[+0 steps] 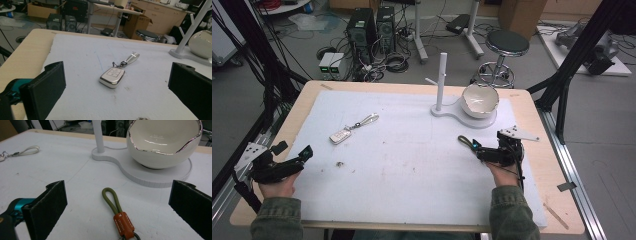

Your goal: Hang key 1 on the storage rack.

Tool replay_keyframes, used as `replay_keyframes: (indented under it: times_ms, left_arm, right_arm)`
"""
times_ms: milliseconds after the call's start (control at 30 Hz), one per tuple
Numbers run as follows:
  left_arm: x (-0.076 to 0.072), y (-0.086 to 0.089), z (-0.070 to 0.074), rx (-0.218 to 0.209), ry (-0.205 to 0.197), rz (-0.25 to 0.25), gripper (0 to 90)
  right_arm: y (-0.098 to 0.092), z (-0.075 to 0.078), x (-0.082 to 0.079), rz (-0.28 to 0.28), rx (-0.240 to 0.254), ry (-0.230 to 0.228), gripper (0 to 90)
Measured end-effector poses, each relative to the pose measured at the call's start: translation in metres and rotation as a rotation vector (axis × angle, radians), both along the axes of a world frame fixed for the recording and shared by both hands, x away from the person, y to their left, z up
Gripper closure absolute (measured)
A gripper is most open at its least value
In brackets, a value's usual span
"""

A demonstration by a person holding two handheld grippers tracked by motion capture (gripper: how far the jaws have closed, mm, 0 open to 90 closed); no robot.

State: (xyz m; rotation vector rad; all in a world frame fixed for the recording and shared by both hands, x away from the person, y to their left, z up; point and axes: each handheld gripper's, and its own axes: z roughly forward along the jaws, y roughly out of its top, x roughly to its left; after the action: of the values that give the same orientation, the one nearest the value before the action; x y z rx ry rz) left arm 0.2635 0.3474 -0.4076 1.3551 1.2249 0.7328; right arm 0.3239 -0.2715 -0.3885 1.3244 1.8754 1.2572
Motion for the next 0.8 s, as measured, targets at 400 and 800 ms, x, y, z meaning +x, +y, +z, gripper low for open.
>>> replay_keyframes:
  times_ms: [400, 800]
  left_arm:
    - [0.002, -0.001, -0.001, 0.005, 0.004, -0.010, 1.7]
    - [0.002, -0.001, -0.001, 0.008, 0.004, -0.016, 1.7]
  right_arm:
    - [0.000, -0.003, 0.016, 0.020, -0.054, 0.062, 0.5]
    - [-0.006, -0.016, 0.034, 0.005, -0.087, 0.136, 0.5]
